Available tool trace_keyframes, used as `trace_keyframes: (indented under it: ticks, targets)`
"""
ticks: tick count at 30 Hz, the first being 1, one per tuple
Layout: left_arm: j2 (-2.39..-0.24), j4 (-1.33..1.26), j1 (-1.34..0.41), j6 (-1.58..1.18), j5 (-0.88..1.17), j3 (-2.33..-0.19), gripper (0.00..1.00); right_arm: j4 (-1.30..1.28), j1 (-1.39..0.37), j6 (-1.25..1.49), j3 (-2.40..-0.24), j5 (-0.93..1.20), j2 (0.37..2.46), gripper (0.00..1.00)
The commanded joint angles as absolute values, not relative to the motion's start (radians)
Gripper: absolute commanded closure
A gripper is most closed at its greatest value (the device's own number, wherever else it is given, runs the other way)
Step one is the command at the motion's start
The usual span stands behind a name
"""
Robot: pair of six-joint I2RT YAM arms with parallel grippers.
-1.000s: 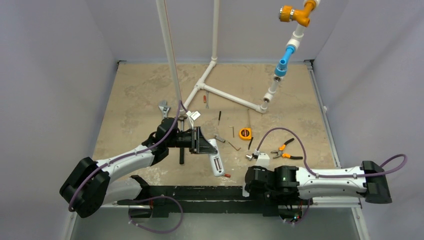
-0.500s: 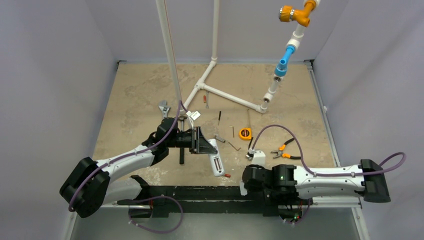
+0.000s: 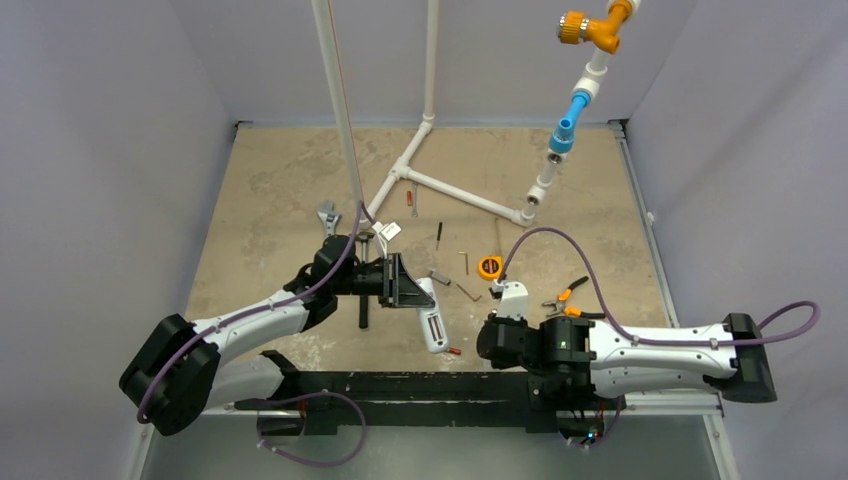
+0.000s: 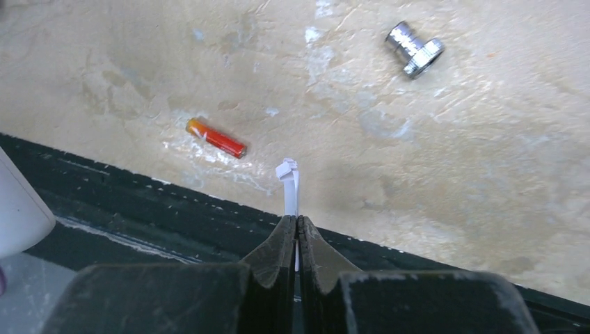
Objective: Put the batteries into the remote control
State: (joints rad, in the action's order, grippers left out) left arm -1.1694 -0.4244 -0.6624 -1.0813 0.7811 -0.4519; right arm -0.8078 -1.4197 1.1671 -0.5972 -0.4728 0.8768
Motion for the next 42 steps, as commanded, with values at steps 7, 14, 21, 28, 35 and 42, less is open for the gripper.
trace_keyframes:
  ticks: [7, 14, 21, 28, 35, 42]
  targets:
    - [-1.102, -0.292, -0.665, -0.973, 0.735, -0.480, 1.00, -1.113, -1.306, 1.079, -0.846, -0.604, 1.144, 0.99]
    - [-0.980, -0.103, -0.648, -0.892, 0.629, -0.457, 1.00, -1.080, -1.263, 1.015, -0.894, -0.610, 1.295, 1.00]
    - [-0.983, -0.115, -0.643, -0.898, 0.646, -0.444, 1.00, -0.899, -1.143, 0.961, -0.736, -0.465, 1.148, 0.70]
    - [-1.021, -0.144, -0.643, -0.904, 0.671, -0.455, 1.00, -0.764, -1.008, 0.885, -0.579, -0.323, 1.000, 0.54]
    - [-1.031, -0.152, -0.643, -0.907, 0.676, -0.458, 1.00, -0.700, -0.975, 0.863, -0.528, -0.268, 0.990, 0.56]
    - [-1.032, -0.156, -0.644, -0.910, 0.679, -0.458, 1.00, -0.715, -0.966, 0.866, -0.539, -0.273, 1.024, 0.58]
